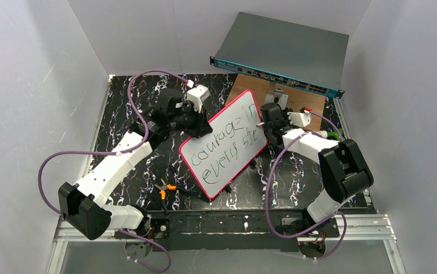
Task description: Write a sentence on the whiteboard
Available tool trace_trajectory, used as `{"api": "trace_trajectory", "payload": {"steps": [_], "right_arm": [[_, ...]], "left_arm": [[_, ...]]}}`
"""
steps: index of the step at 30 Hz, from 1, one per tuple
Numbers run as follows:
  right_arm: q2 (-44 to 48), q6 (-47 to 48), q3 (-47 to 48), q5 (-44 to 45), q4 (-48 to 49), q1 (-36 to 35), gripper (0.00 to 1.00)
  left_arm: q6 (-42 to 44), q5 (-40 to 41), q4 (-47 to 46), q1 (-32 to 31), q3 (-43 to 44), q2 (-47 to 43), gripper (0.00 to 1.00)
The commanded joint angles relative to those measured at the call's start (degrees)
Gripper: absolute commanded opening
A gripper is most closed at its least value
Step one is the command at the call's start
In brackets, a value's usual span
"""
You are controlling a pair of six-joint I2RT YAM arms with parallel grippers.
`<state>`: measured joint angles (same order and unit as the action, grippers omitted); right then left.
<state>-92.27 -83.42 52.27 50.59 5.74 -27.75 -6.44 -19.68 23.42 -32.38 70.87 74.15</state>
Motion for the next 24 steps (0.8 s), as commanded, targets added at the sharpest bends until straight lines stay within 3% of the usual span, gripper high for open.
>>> {"api": "trace_trajectory", "payload": {"steps": [1,24], "right_arm": [[-0.3,-0.5,0.6,2.0,-0.6,0.4,0.01],[-1.1,-5.4,-7.6,1.4,-4.5,0.5,0.01]], "left_arm": [[3.2,1.7,0.7,0.0,0.8,-1.9,0.00],[2.9,1.6,1.4,0.0,-1.3,-3.7,0.00]]}}
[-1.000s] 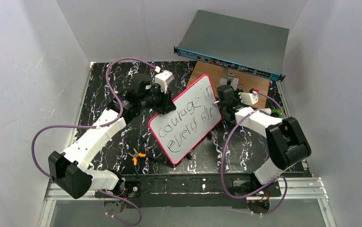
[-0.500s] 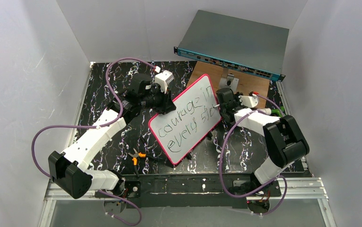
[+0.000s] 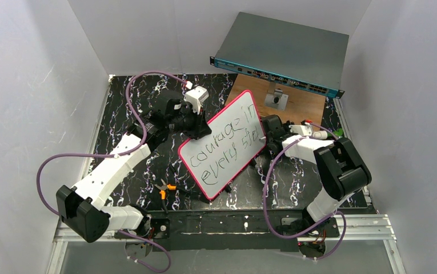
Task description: Write a sentence on the whiteboard
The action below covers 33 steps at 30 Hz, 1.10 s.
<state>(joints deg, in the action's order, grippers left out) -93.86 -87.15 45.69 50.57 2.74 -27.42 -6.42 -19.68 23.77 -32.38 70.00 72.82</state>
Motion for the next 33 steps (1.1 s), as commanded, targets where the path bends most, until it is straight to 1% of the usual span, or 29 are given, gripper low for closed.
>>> {"api": "trace_trajectory", "payload": {"steps": [1,4,8,10,13,16,22,33], "right_arm": [[1.2,-1.2,-1.3,1.3,-1.6,0.2,0.01],[4.7,3.1,-2.1,0.1,0.2,0.2,0.01],[9.0,10.8,-2.7,-2.0,7.0,0.2,0.01],[10.0,13.6,-2.5,-2.8,10.7,0.2,0.01],[9.5,15.3,-0.5,-2.9,13.0,0.2,0.01],[7.8,15.3,1.6,-3.0,14.6,0.2,0.01],[4.7,14.1,4.7,-2.6,14.9,0.1,0.01],[1.9,12.8,6.8,-2.8,13.8,0.2,0.01]], "left_arm": [[3.0,1.7,1.0,0.0,-0.4,-2.3,0.00],[3.0,1.6,0.6,0.1,-0.2,-2.2,0.00],[3.0,1.4,0.2,0.0,0.3,-1.9,0.00],[2.9,1.3,0.0,0.0,0.4,-1.8,0.00],[2.9,1.2,0.0,0.0,0.4,-1.8,0.00],[2.9,1.0,0.1,0.0,0.5,-2.0,0.00],[3.0,1.4,0.8,-0.1,0.3,-2.4,0.00],[3.0,1.6,0.6,0.0,1.0,-1.5,0.00]]}}
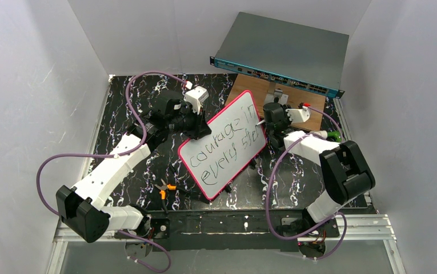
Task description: Write a sentence on the whiteboard
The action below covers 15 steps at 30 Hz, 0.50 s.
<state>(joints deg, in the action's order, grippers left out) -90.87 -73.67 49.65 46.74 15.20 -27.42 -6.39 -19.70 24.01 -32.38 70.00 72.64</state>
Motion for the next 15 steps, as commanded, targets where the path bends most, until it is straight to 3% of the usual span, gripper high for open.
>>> {"api": "trace_trajectory", "payload": {"steps": [1,15], "right_arm": [[-1.3,-0.8,3.0,1.1,1.3,0.2,0.01],[-4.0,-3.8,8.0,5.8,-7.4,0.2,0.01]], "left_arm": [[3.0,1.6,0.4,0.0,1.0,-1.3,0.00],[2.9,1.7,0.3,0.0,0.3,-1.4,0.00]]}}
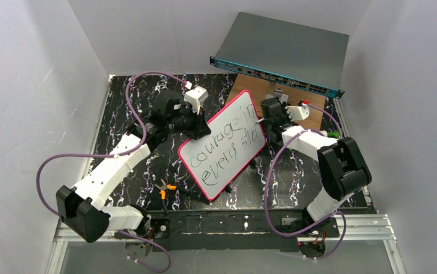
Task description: Write a sentence on the whiteboard
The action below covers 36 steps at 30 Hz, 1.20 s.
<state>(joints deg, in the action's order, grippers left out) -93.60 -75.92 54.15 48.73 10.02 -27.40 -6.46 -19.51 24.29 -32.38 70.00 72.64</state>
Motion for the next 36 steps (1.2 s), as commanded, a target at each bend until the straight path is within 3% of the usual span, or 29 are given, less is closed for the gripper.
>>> {"api": "trace_trajectory", "payload": {"steps": [1,14,36], "right_arm": [[-1.5,-1.5,3.9,4.0,-2.6,0.2,0.01],[-1.8,-1.8,1.7,4.6,-6.2,0.1,0.01],[-0.4,0.9,0.8,3.6,-4.2,-1.9,0.01]], "left_arm": [[2.9,1.5,0.0,0.0,0.3,-1.3,0.00],[2.7,1.2,0.0,0.0,0.9,-0.8,0.00],[2.6,0.9,-0.1,-0.1,0.3,-1.7,0.00]]}}
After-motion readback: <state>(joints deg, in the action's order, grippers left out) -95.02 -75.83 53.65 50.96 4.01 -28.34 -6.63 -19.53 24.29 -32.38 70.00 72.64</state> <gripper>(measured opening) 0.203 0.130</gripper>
